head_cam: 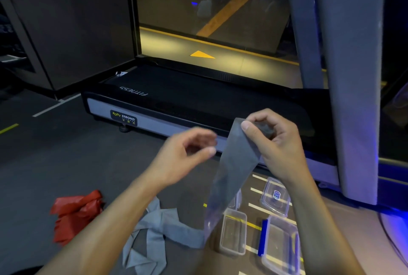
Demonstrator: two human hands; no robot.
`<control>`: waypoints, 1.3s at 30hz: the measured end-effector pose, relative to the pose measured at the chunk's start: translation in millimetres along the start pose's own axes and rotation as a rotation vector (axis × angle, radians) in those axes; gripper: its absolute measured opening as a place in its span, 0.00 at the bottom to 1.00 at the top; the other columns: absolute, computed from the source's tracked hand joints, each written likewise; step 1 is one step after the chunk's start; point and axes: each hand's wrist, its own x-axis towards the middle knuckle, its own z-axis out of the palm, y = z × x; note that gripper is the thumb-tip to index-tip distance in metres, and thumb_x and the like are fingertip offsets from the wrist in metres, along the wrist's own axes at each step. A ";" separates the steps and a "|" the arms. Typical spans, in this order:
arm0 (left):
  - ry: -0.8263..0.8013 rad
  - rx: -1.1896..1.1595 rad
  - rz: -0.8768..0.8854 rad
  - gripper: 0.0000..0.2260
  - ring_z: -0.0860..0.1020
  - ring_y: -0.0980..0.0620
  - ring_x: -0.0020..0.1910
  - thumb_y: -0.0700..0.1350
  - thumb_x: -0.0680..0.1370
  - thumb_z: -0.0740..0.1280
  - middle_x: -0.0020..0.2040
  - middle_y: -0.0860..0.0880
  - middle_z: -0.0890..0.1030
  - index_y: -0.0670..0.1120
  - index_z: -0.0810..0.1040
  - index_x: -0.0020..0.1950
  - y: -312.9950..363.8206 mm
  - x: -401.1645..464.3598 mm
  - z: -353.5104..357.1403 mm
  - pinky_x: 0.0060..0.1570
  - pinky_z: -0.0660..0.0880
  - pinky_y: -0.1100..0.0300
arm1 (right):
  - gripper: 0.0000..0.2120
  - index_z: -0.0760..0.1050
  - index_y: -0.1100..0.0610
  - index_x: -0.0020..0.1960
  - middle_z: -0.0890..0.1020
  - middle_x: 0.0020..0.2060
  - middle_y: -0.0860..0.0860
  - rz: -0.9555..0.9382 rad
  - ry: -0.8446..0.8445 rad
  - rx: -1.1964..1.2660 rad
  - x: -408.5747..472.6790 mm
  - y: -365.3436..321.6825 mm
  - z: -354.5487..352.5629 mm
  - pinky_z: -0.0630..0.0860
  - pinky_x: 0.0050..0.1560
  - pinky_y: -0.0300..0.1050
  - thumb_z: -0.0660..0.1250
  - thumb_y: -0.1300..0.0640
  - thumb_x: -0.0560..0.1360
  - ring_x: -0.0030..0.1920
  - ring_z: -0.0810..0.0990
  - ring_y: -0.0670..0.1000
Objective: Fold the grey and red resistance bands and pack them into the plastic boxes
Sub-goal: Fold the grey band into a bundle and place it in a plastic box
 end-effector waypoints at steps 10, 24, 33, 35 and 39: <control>0.077 0.009 0.118 0.13 0.84 0.53 0.46 0.46 0.72 0.75 0.47 0.51 0.87 0.45 0.86 0.55 66.7 7.3 -13.6 0.47 0.78 0.66 | 0.02 0.81 0.55 0.46 0.83 0.39 0.50 -0.045 -0.079 0.040 -2.0 -16.6 12.9 0.76 0.42 0.43 0.72 0.60 0.78 0.42 0.82 0.50; 0.015 0.017 0.081 0.04 0.85 0.46 0.48 0.43 0.77 0.73 0.46 0.47 0.87 0.46 0.86 0.50 67.5 3.1 -24.3 0.54 0.81 0.44 | 0.03 0.82 0.57 0.44 0.84 0.38 0.51 -0.032 -0.110 0.068 -1.3 -23.7 19.5 0.78 0.41 0.50 0.74 0.59 0.77 0.40 0.83 0.53; 0.040 -0.089 -0.024 0.05 0.81 0.56 0.42 0.39 0.79 0.71 0.40 0.50 0.84 0.44 0.85 0.45 61.1 6.1 -25.4 0.47 0.76 0.63 | 0.03 0.83 0.58 0.44 0.84 0.33 0.47 0.090 -0.097 0.185 -1.8 -13.4 15.0 0.74 0.40 0.36 0.73 0.61 0.77 0.35 0.79 0.41; 0.048 -0.128 -0.073 0.06 0.80 0.56 0.44 0.39 0.80 0.69 0.41 0.51 0.83 0.45 0.84 0.44 58.6 7.7 -25.6 0.49 0.76 0.62 | 0.03 0.84 0.57 0.45 0.86 0.35 0.48 0.099 -0.090 0.163 -2.8 -12.3 13.0 0.76 0.42 0.37 0.72 0.61 0.77 0.38 0.82 0.42; 0.060 -0.160 -0.118 0.07 0.78 0.52 0.44 0.39 0.82 0.68 0.41 0.50 0.81 0.45 0.82 0.45 50.8 10.1 -26.4 0.52 0.76 0.55 | 0.03 0.84 0.55 0.45 0.86 0.35 0.46 0.093 -0.099 0.083 -5.4 -11.3 13.7 0.76 0.42 0.35 0.72 0.59 0.77 0.38 0.83 0.41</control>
